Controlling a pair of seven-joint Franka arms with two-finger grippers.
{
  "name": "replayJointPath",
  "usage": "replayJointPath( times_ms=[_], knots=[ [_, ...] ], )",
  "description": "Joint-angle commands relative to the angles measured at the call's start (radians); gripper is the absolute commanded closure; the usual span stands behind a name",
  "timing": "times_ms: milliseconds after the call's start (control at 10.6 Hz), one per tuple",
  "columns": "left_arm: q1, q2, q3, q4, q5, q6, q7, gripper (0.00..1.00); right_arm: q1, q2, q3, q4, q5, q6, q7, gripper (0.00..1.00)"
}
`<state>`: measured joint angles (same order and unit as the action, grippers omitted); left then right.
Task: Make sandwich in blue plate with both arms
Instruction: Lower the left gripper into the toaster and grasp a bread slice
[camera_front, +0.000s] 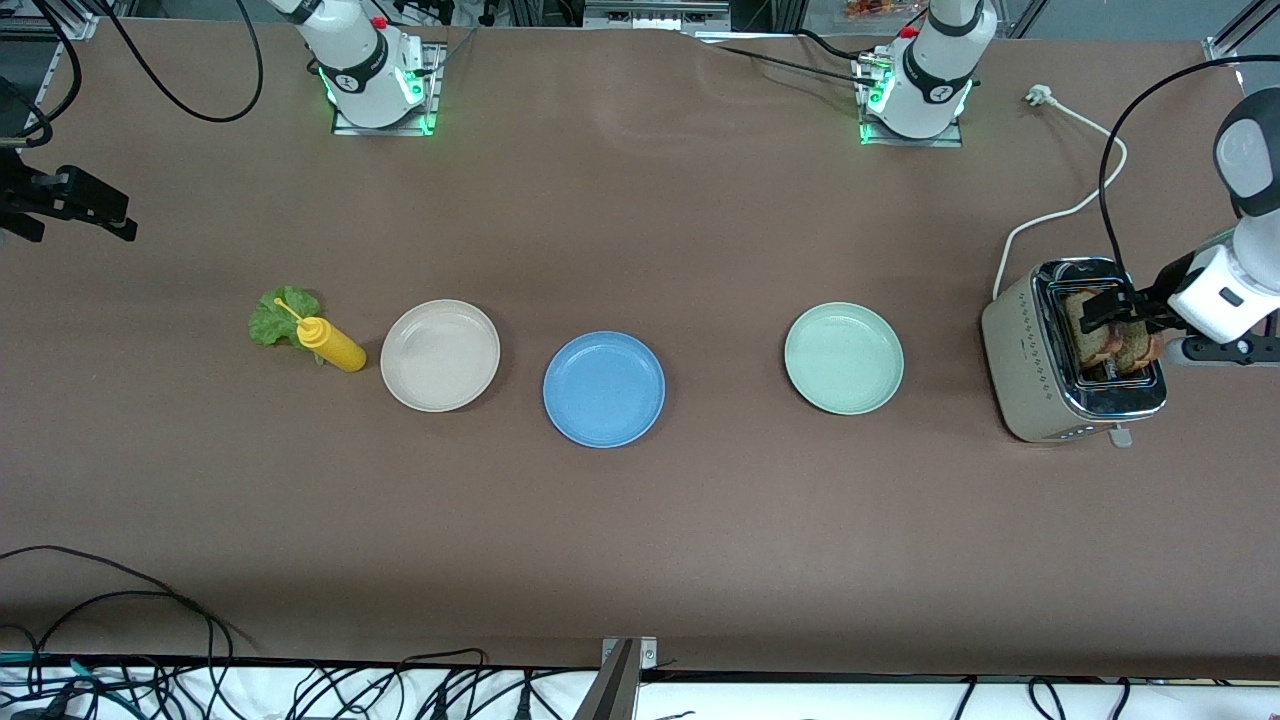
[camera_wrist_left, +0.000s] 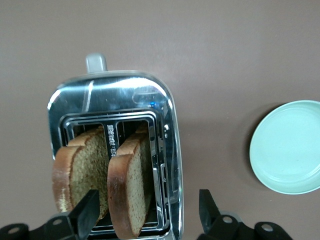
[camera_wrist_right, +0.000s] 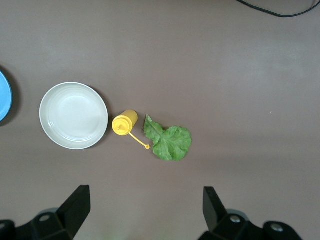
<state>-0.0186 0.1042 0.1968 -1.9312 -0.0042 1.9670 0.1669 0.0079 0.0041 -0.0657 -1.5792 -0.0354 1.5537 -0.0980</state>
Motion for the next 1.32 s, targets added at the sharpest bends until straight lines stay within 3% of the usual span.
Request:
replayJointPath(
  times_ms=[0, 282, 470, 658, 846, 940, 1222],
  knots=[
    [-0.007, 0.008, 0.021, -0.066, 0.021, 0.064, -0.001, 0.20, -0.002, -0.004, 0.001, 0.010, 0.019, -0.003, -0.005, 0.00],
    [-0.009, 0.022, 0.042, -0.080, 0.021, 0.079, -0.001, 0.21, -0.002, -0.004, 0.000, 0.010, 0.019, -0.001, -0.003, 0.00],
    [-0.006, 0.029, 0.042, -0.080, 0.021, 0.081, -0.001, 0.27, -0.002, -0.004, 0.001, 0.010, 0.019, -0.001, -0.005, 0.00],
    [-0.006, 0.029, 0.042, -0.078, 0.021, 0.081, -0.001, 0.49, -0.002, -0.004, 0.001, 0.010, 0.019, -0.001, -0.005, 0.00],
    [-0.006, 0.029, 0.042, -0.071, 0.021, 0.081, 0.000, 0.90, -0.002, -0.004, 0.001, 0.010, 0.019, -0.003, -0.005, 0.00],
    [-0.006, 0.029, 0.042, -0.068, 0.021, 0.081, 0.011, 1.00, -0.002, -0.004, 0.001, 0.010, 0.019, -0.003, -0.005, 0.00],
    [-0.003, 0.026, 0.041, -0.054, 0.023, 0.081, 0.014, 1.00, -0.002, -0.004, 0.000, 0.010, 0.019, -0.001, -0.005, 0.00]
  ],
)
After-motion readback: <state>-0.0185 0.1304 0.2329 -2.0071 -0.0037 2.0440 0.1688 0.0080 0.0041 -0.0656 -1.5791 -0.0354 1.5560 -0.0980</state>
